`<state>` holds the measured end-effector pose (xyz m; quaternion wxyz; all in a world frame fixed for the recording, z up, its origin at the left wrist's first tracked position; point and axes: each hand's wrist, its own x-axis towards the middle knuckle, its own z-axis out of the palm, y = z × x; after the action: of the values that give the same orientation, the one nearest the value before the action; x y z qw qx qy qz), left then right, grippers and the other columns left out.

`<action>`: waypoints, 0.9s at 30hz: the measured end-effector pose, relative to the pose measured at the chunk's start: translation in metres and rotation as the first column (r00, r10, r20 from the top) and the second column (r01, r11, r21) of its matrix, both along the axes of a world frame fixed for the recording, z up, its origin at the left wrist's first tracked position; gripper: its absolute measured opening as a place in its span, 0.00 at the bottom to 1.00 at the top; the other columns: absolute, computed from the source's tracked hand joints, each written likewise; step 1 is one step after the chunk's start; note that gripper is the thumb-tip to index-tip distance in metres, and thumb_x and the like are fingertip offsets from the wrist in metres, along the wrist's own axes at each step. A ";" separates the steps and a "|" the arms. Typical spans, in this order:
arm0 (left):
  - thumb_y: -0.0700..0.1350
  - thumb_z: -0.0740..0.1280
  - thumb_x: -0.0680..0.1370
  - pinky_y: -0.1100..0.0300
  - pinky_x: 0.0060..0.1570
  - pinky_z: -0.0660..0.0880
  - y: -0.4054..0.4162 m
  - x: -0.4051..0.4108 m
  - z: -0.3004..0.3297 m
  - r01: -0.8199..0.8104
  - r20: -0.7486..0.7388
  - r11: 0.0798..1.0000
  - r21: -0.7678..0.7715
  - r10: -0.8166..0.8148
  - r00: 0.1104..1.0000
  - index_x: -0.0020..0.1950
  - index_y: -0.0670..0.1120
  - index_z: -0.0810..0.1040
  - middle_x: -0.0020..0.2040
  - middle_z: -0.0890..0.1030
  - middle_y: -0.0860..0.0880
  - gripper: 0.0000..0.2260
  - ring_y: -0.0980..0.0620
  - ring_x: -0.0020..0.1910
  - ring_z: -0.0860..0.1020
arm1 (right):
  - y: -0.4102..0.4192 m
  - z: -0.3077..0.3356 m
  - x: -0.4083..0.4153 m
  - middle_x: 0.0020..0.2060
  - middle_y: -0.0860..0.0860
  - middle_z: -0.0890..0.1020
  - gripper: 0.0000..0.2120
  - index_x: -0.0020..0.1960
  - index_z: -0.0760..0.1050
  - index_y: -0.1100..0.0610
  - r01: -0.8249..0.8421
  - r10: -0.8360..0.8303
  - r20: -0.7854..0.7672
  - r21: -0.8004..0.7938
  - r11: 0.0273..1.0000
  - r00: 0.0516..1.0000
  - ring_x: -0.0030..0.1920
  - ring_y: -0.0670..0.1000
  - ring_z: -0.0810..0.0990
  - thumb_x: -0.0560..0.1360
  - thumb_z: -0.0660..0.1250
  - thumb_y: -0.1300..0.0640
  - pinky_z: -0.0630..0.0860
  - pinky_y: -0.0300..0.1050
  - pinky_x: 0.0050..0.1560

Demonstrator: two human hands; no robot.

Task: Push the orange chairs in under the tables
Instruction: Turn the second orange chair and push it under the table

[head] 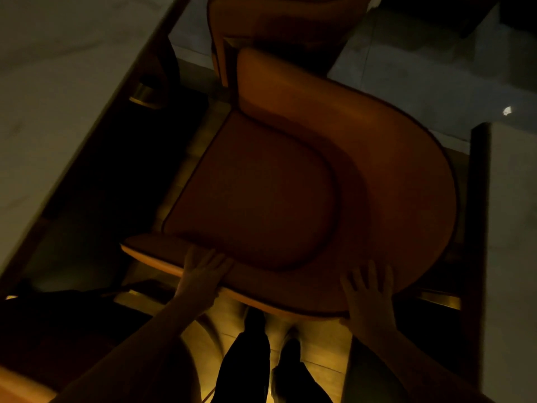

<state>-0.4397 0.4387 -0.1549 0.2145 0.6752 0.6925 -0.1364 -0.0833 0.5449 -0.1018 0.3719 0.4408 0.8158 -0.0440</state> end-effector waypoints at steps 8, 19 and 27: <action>0.51 0.81 0.53 0.29 0.65 0.34 0.013 -0.003 -0.005 -0.120 -0.109 0.977 -0.174 0.102 0.989 0.69 0.55 0.73 0.62 0.78 0.45 0.45 0.35 0.65 0.71 | 0.018 -0.006 0.010 0.58 0.54 0.81 0.40 0.59 0.80 0.45 -0.075 0.063 -0.105 -0.111 0.991 0.993 0.63 0.68 0.72 0.46 0.81 0.48 0.45 0.78 0.65; 0.64 0.70 0.70 0.36 0.70 0.51 0.096 0.061 -0.002 0.042 0.067 0.994 -0.098 -0.036 0.997 0.76 0.54 0.55 0.71 0.66 0.49 0.41 0.45 0.71 0.63 | 0.137 0.013 0.050 0.77 0.50 0.55 0.41 0.77 0.50 0.40 -0.090 0.084 0.124 0.041 0.995 0.989 0.76 0.60 0.44 0.70 0.67 0.37 0.20 0.71 0.58; 0.53 0.68 0.73 0.42 0.70 0.55 0.088 0.036 -0.001 0.013 -0.017 0.998 -0.067 -0.015 1.000 0.76 0.55 0.54 0.72 0.65 0.50 0.35 0.46 0.71 0.62 | 0.054 -0.023 -0.007 0.74 0.57 0.63 0.41 0.77 0.54 0.55 0.045 -0.041 -0.113 0.027 0.999 0.993 0.75 0.60 0.54 0.72 0.67 0.41 0.42 0.66 0.73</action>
<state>-0.4036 0.5267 -0.1558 0.2299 0.6713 0.6846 -0.1667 -0.0898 0.5991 -0.1247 0.3176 0.4606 0.8263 -0.0646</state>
